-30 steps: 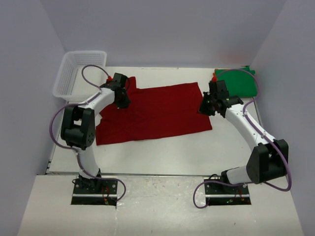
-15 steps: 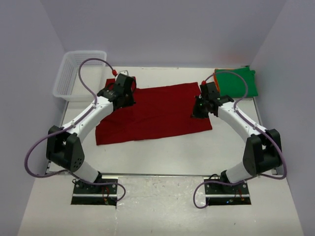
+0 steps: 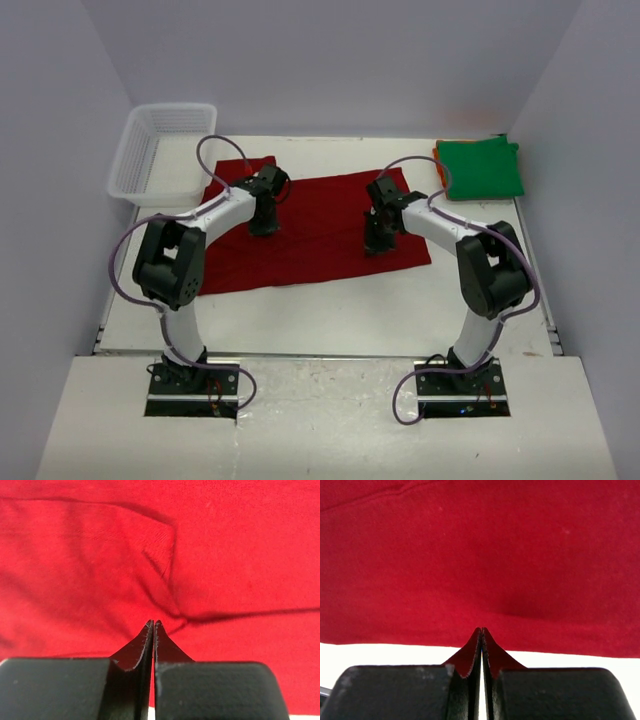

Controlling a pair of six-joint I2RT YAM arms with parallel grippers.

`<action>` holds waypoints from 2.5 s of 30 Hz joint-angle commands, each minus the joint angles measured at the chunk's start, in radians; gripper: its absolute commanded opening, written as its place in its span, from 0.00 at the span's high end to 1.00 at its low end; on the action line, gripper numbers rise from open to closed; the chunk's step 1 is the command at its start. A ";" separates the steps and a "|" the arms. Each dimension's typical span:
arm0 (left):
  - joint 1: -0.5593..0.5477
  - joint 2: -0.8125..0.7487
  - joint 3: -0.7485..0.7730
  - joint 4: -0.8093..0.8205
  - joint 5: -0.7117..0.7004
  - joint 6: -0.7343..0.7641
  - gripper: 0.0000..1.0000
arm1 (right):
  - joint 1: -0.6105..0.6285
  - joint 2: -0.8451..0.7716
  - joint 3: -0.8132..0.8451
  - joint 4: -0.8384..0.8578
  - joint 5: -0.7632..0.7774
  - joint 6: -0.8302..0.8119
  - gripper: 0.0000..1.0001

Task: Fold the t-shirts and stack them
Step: Fold the flattened tshirt in 1/3 of the way

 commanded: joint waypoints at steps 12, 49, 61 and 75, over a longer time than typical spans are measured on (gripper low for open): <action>0.034 0.213 0.172 0.007 0.052 0.002 1.00 | 0.024 0.124 0.029 0.017 0.000 0.034 1.00; 0.001 -0.103 -0.452 0.171 0.098 -0.084 1.00 | 0.088 -0.332 -0.641 0.138 0.115 0.531 1.00; -0.072 -0.328 -0.646 0.176 0.125 -0.169 1.00 | 0.228 -0.428 -0.750 0.110 0.127 0.692 1.00; -0.092 -0.454 -0.746 0.170 0.121 -0.181 1.00 | 0.455 -0.557 -0.842 0.069 0.129 0.907 1.00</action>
